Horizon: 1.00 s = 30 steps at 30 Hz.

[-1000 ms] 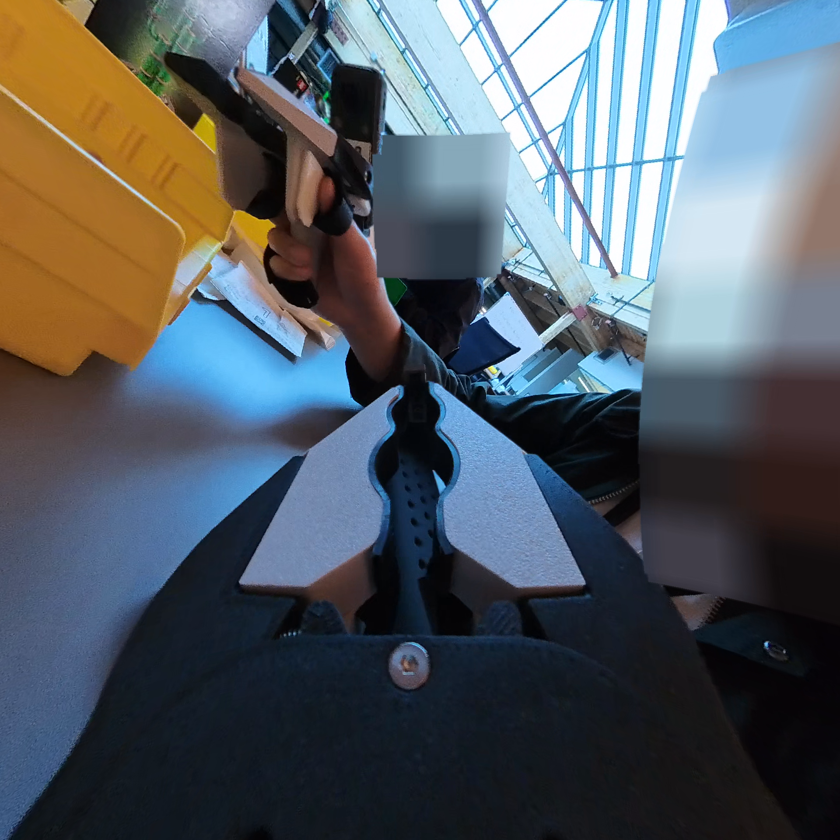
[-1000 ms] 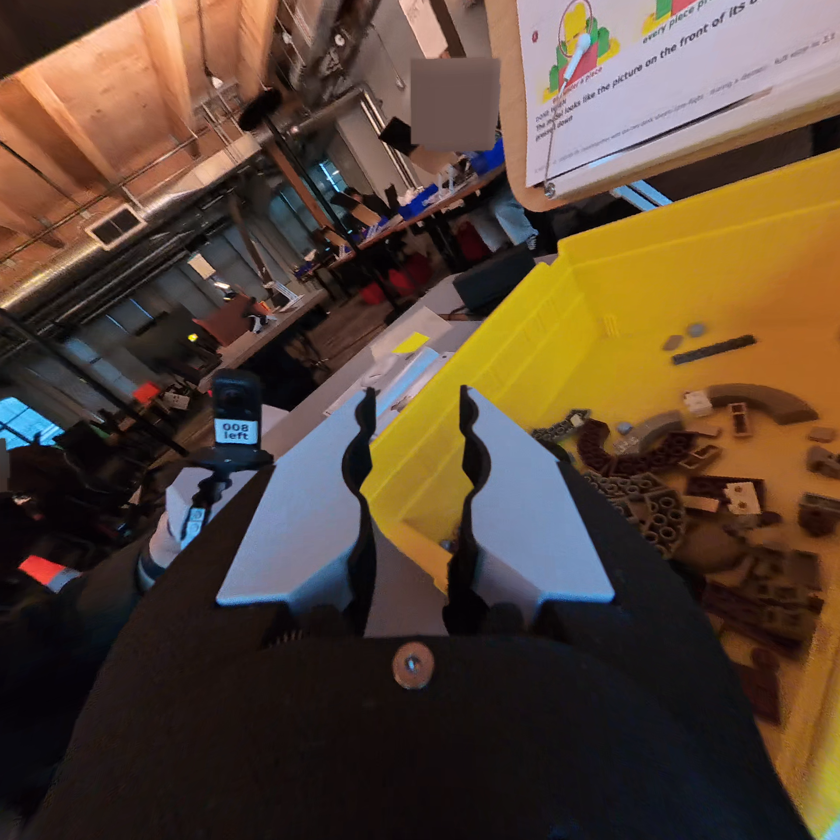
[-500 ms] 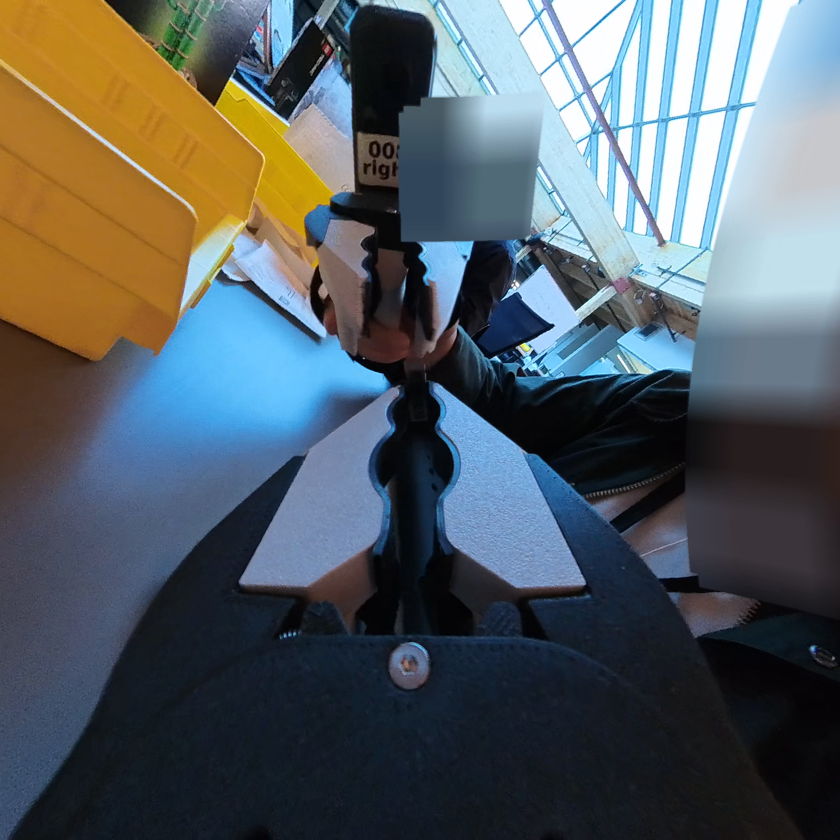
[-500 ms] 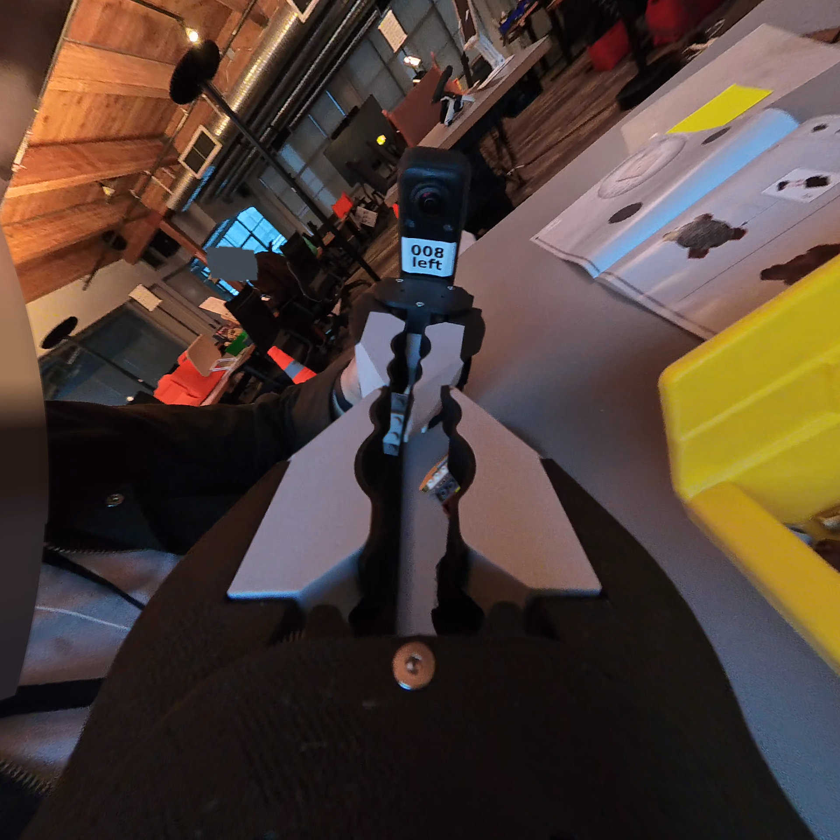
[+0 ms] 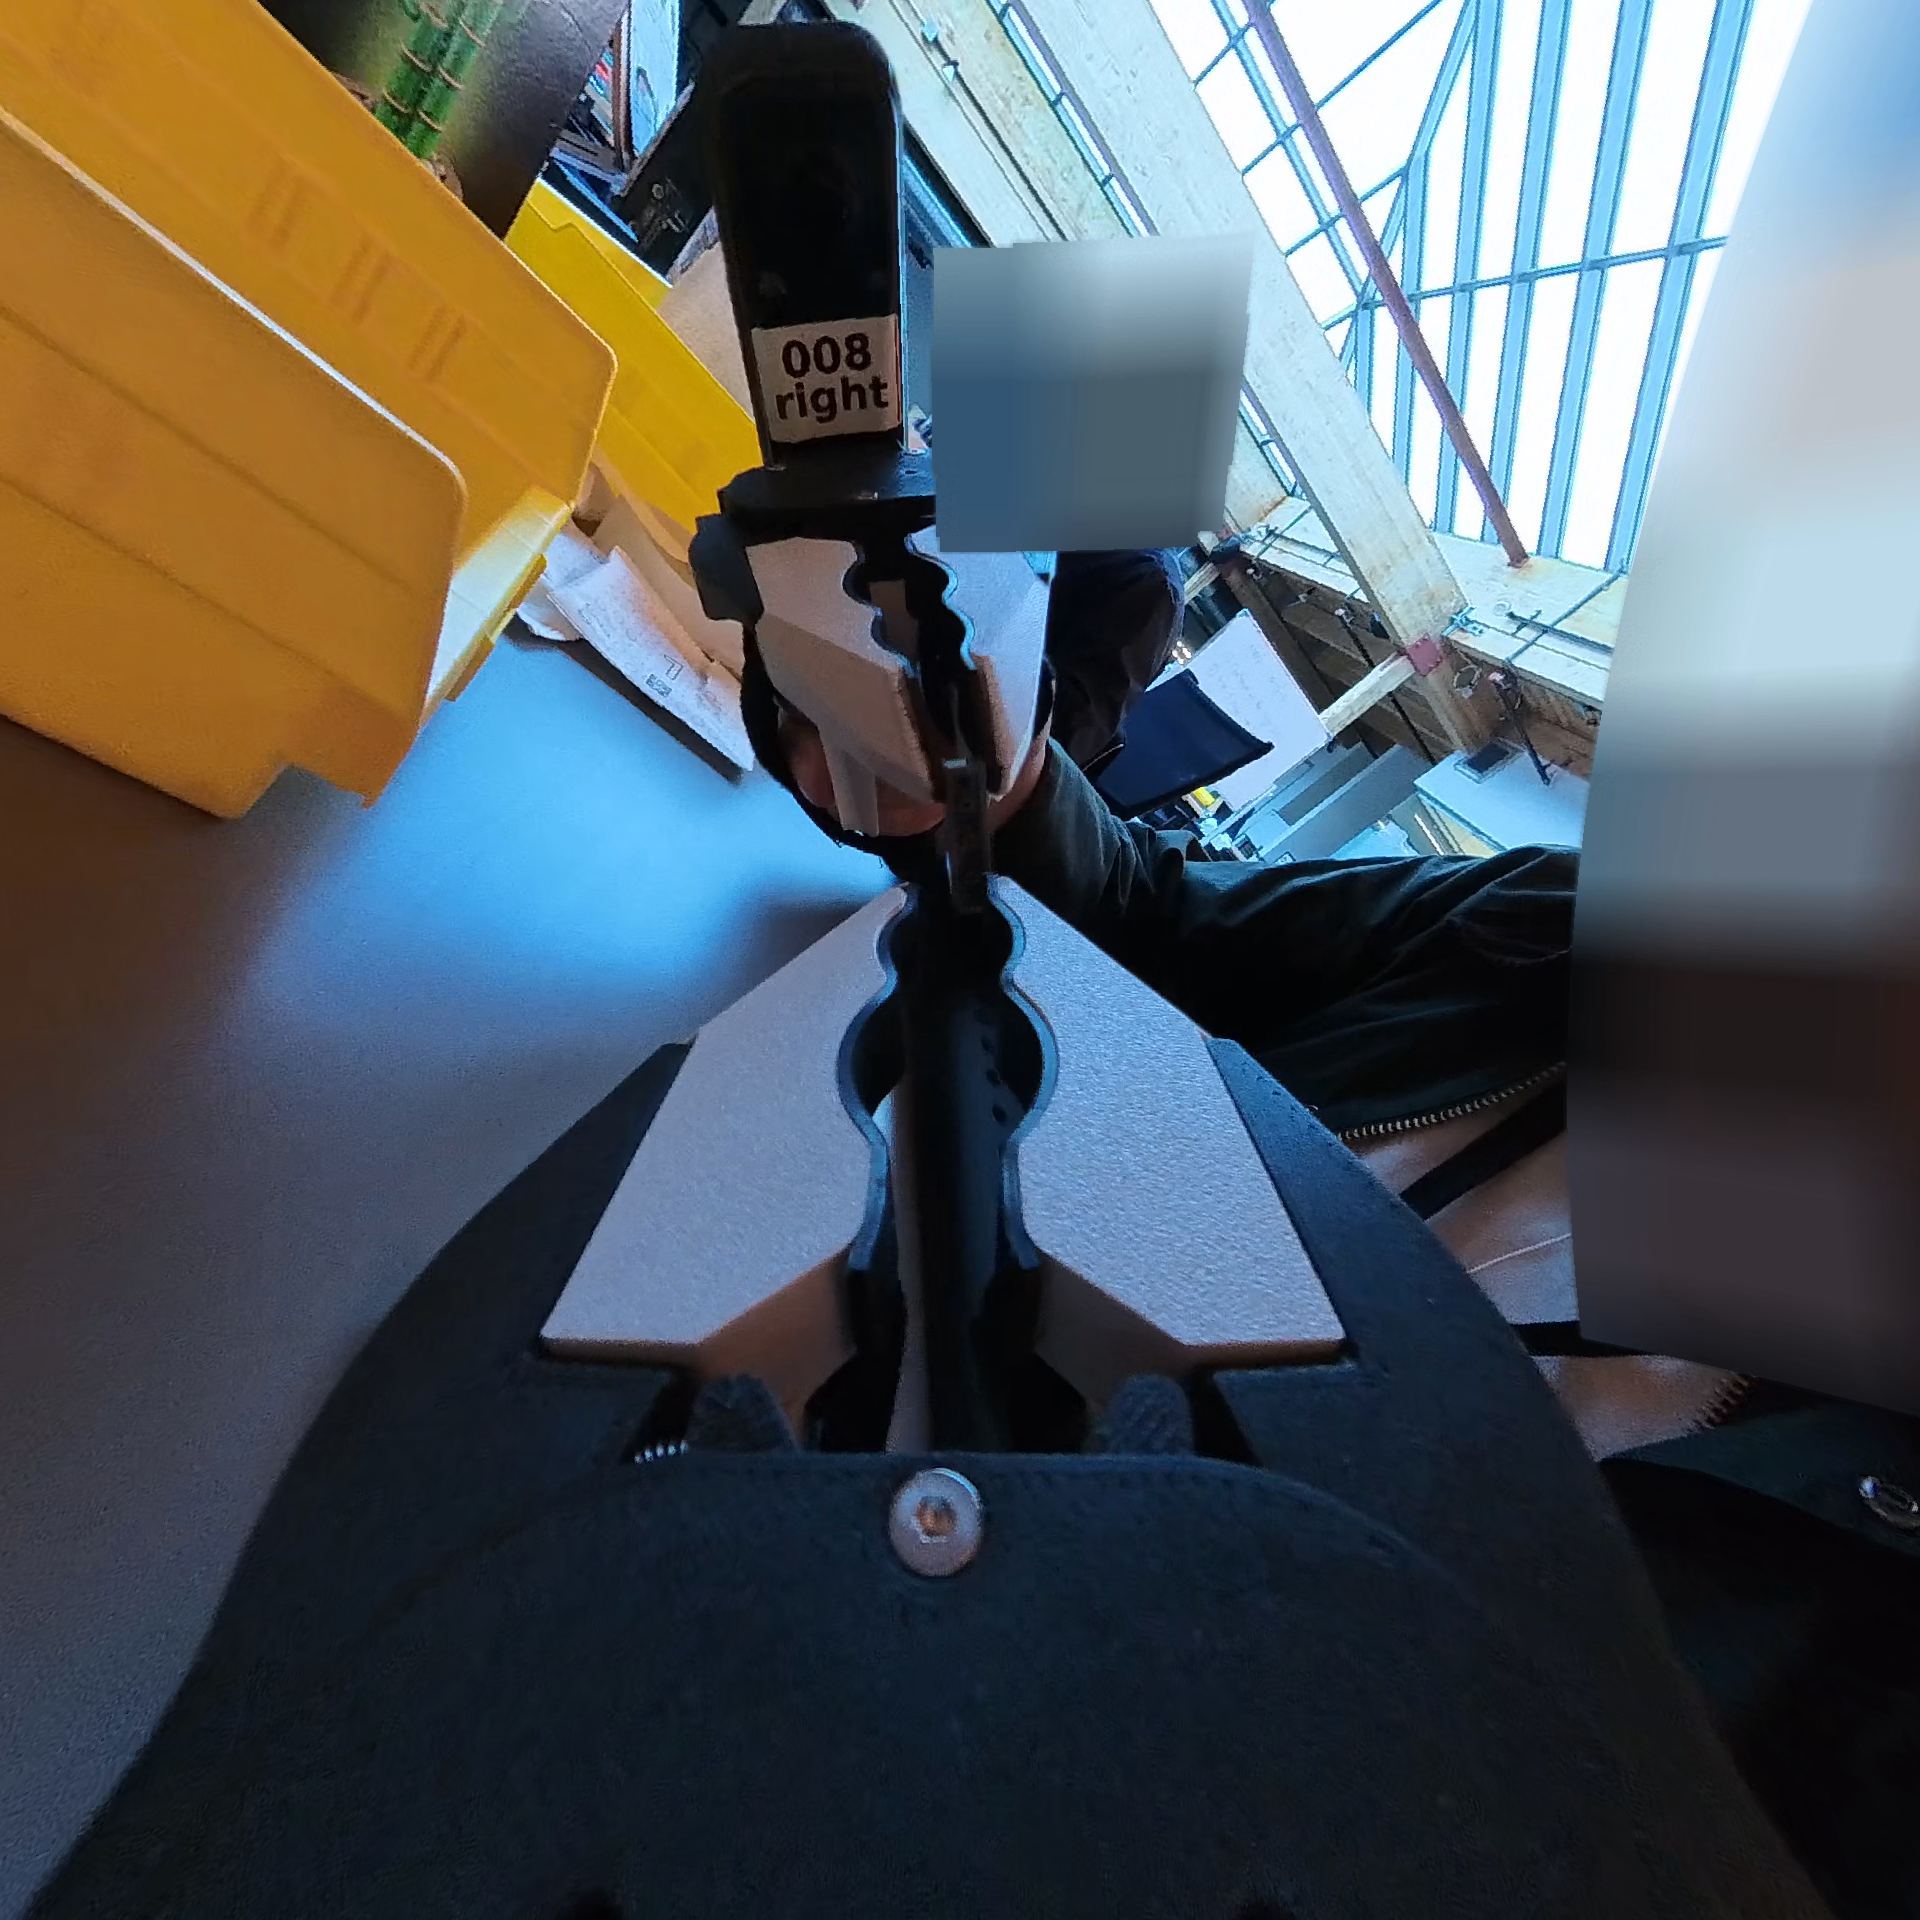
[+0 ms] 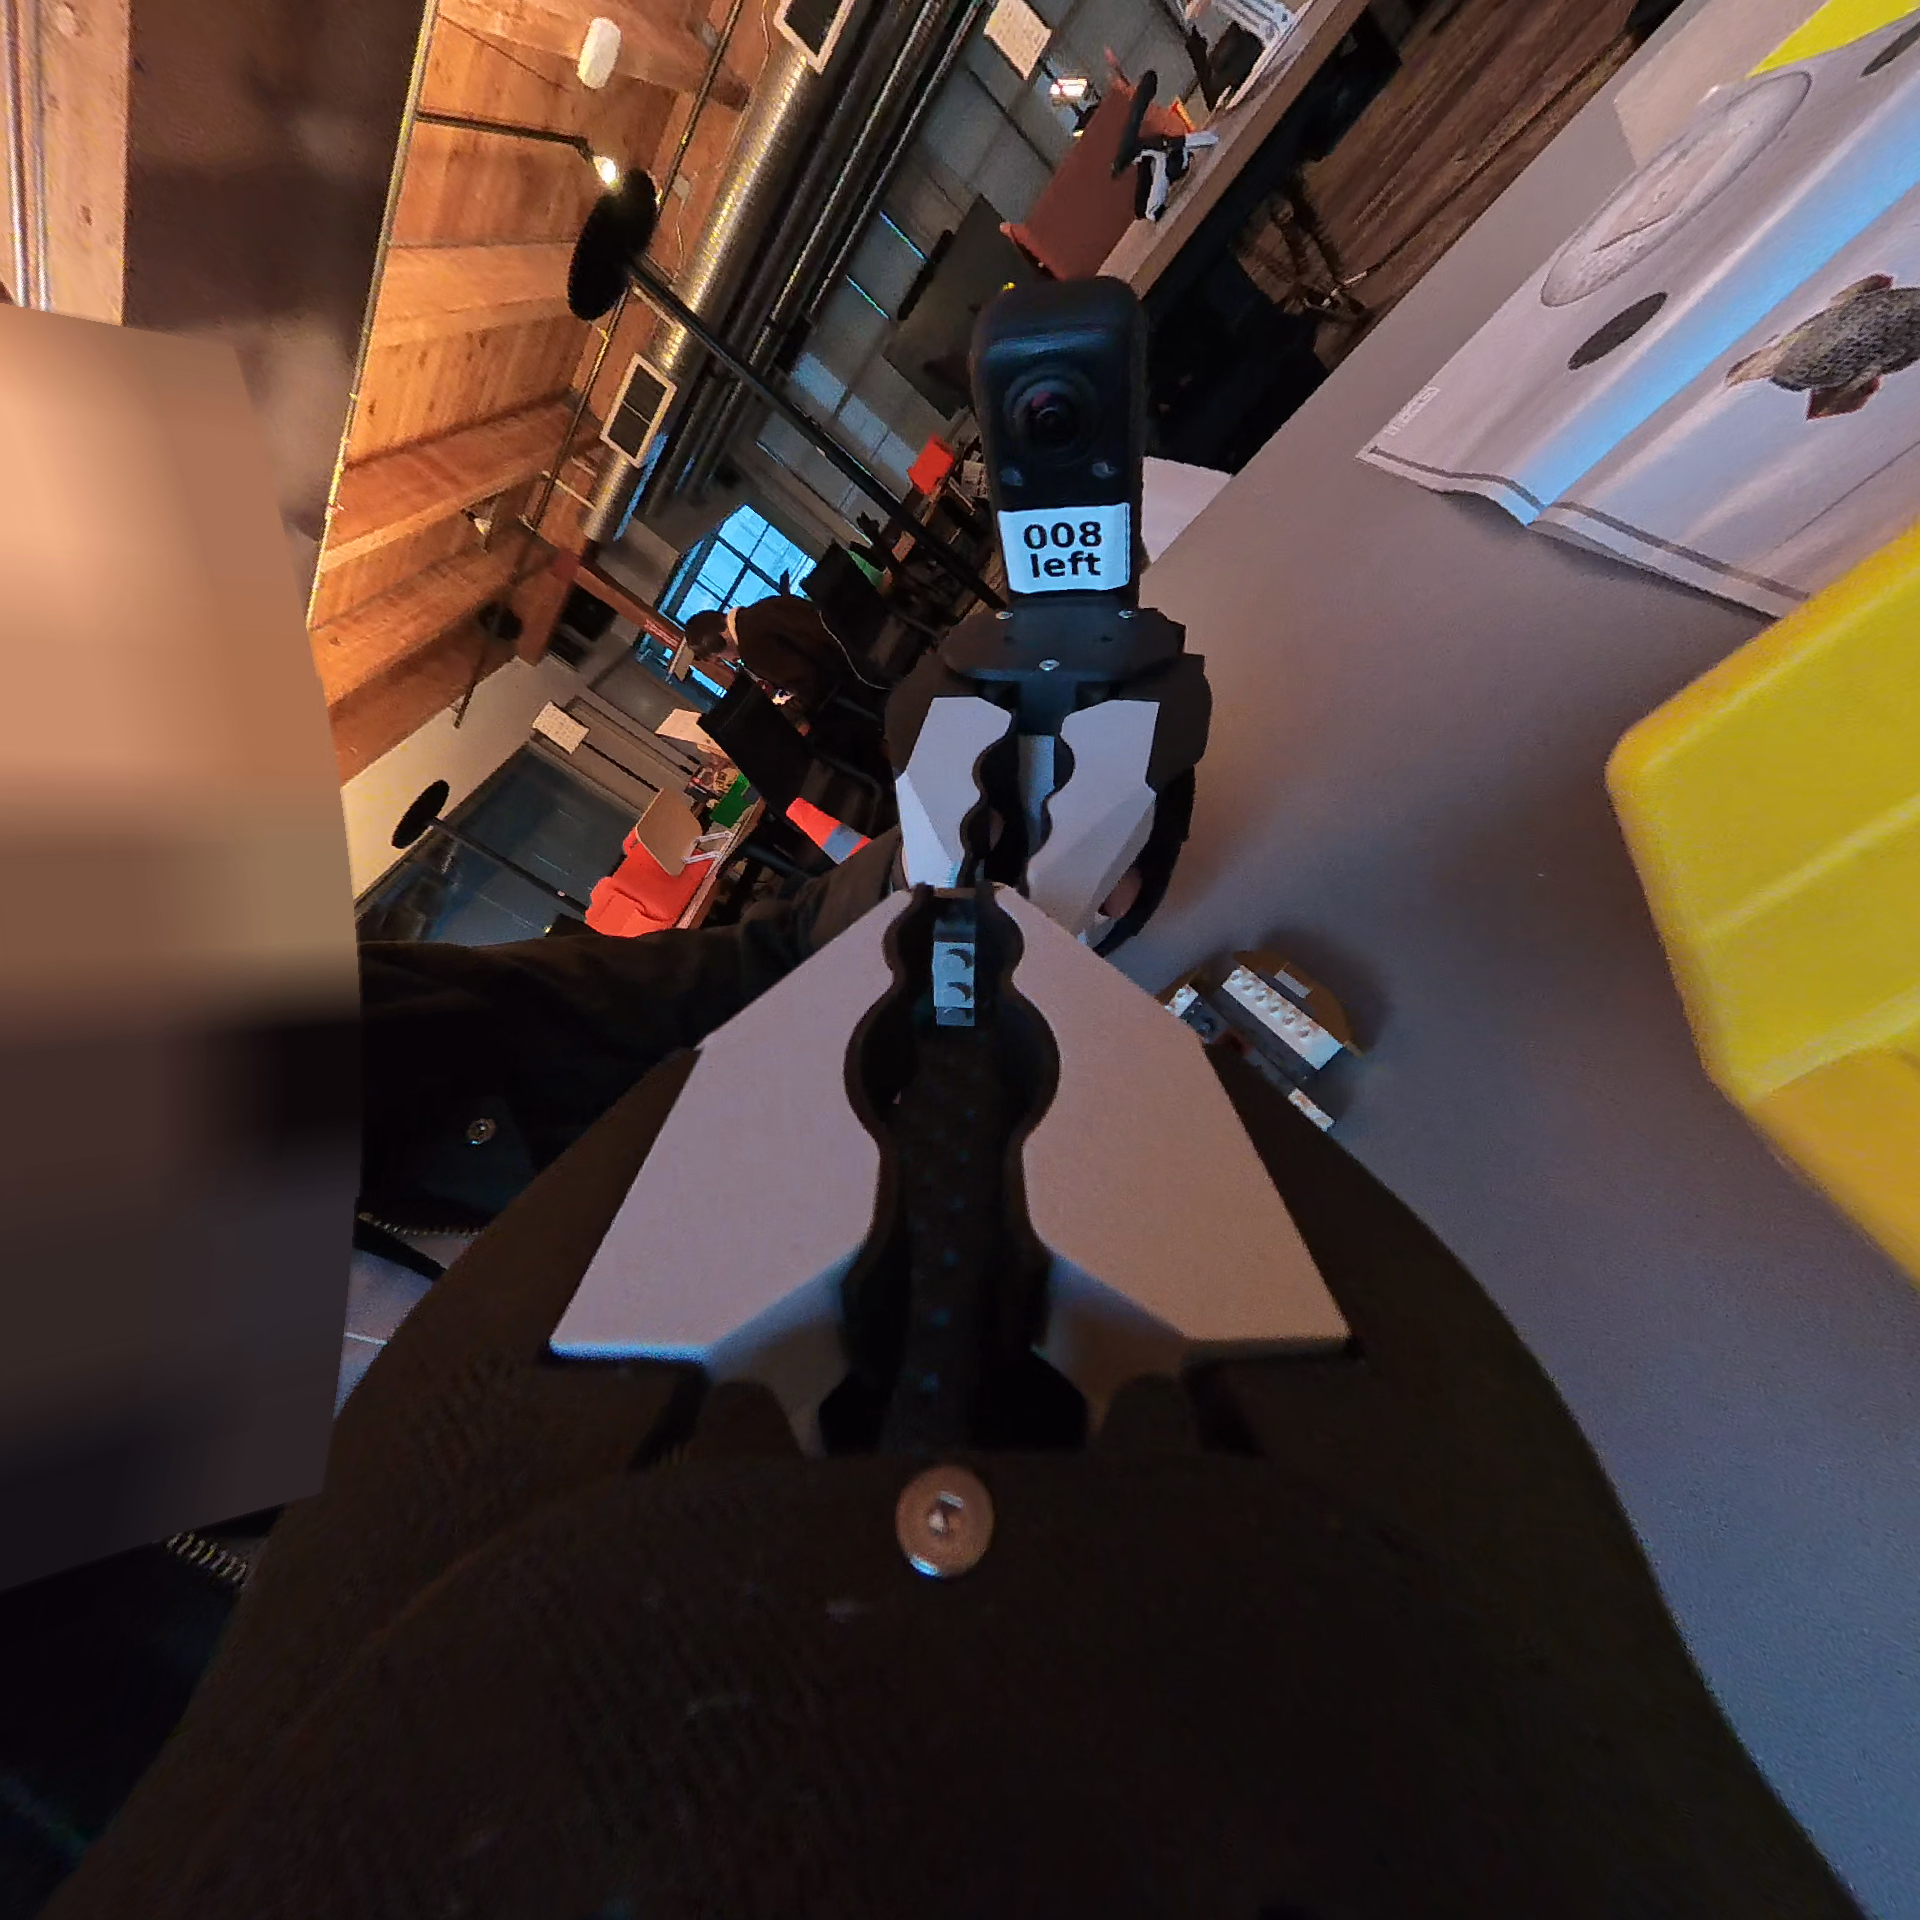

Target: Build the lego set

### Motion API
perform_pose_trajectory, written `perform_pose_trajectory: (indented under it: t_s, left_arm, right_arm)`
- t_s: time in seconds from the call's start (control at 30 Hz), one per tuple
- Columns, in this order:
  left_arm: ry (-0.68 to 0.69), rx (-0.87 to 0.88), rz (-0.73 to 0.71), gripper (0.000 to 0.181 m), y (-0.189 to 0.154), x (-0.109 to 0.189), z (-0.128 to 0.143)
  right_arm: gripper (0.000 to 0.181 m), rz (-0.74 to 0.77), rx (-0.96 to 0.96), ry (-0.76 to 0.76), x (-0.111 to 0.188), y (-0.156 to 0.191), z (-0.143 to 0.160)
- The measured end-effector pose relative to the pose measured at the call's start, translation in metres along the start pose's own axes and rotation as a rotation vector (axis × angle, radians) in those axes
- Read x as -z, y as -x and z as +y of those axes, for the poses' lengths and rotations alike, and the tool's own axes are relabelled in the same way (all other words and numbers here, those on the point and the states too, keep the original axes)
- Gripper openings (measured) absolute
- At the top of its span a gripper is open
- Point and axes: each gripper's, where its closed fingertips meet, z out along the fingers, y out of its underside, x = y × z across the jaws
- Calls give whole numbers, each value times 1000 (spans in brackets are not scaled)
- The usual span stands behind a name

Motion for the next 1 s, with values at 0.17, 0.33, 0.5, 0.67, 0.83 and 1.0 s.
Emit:
perform_pose_trajectory:
  t_s: [0.17, 0.33, 0.5, 0.67, 0.83, 1.0]
  left_arm:
    - [-1, 32, 25, 10, 0, -5, 1]
    - [1, 23, 15, 6, 0, -4, 1]
    - [1, 31, 31, 6, -2, -3, 2]
    - [-23, -15, 11, 6, -3, -1, -4]
    - [-79, -17, -1, 5, -2, 7, -13]
    - [-56, -31, -28, 5, 0, 5, -10]
  right_arm:
    - [5, 13, 15, 22, -5, -1, 4]
    - [5, 24, 23, 21, -4, -4, 5]
    - [5, 25, 38, 28, -4, -2, 5]
    - [6, 19, 61, -4, -3, 0, 0]
    - [14, 32, 50, -29, 2, -3, -4]
    - [8, 48, 48, -5, -4, -6, 2]
